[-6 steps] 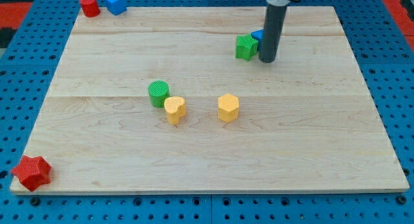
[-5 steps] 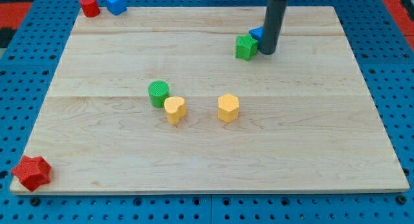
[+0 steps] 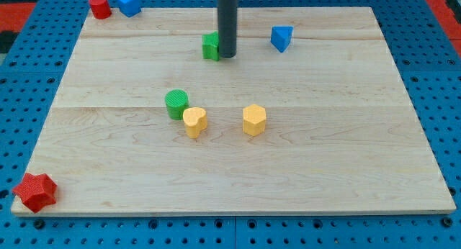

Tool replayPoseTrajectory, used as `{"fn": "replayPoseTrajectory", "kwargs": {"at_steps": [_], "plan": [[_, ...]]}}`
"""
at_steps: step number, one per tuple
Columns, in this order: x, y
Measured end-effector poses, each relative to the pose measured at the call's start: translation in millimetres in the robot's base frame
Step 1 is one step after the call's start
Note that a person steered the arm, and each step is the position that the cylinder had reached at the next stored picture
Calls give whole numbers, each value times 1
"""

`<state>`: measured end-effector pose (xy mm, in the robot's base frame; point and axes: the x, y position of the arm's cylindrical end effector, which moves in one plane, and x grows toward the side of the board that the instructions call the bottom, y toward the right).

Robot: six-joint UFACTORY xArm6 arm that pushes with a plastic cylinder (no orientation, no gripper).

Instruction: Move the green star to the top right

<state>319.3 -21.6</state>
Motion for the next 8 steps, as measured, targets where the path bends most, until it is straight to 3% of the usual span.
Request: {"fn": "replayPoseTrajectory", "kwargs": {"at_steps": [2,3,5,7,8], "plan": [[20,-52],[1,-68],[-9,-43],[-35,19],[-41,-4]]}}
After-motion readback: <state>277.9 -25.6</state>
